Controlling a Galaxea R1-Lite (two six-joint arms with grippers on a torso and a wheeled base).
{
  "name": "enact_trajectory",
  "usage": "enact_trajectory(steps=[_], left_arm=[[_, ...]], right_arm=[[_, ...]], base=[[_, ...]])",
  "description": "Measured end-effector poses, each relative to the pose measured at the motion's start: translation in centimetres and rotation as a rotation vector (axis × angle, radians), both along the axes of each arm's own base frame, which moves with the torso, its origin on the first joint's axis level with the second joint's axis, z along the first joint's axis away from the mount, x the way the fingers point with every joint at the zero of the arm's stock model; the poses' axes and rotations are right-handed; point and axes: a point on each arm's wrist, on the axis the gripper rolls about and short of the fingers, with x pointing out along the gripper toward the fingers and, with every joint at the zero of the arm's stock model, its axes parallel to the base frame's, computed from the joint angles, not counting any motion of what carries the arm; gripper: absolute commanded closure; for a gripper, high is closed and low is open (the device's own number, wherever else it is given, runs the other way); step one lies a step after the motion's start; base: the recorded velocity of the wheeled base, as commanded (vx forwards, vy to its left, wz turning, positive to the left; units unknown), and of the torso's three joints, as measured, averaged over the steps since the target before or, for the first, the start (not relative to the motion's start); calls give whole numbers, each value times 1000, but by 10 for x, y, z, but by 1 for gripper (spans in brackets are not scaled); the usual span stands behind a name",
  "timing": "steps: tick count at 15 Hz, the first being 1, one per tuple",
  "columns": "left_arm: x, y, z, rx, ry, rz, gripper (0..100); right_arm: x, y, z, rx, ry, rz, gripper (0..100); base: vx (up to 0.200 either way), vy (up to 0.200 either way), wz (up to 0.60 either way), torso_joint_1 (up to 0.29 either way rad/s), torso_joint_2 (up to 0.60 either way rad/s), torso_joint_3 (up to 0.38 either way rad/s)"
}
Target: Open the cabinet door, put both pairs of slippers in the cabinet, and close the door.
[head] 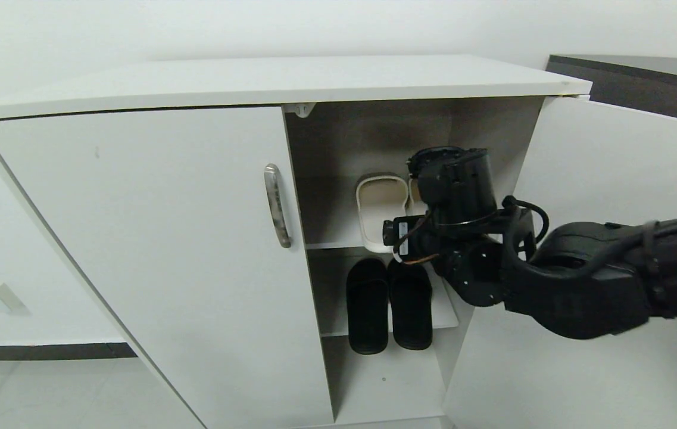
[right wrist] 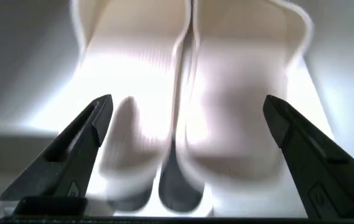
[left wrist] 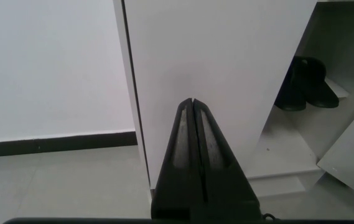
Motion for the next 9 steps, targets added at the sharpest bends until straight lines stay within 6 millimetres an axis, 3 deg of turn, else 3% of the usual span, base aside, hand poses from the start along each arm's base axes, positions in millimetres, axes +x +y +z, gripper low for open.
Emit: enact_trajectory(steps=[5, 8, 9], left_arm=[[0, 0, 0, 1, 0, 0, 100], [0, 0, 0, 1, -1, 0, 100], [0, 0, 0, 1, 0, 0, 100]], right_arm=[[-62, -18, -4, 19, 1, 128, 0], [-83, -24, -11, 70, -13, 210, 0], [-86, -25, -14, 80, -14, 233, 100]], base=[[0, 0, 0, 0, 0, 0], [0, 0, 0, 0, 0, 0], [0, 0, 0, 0, 0, 0]])
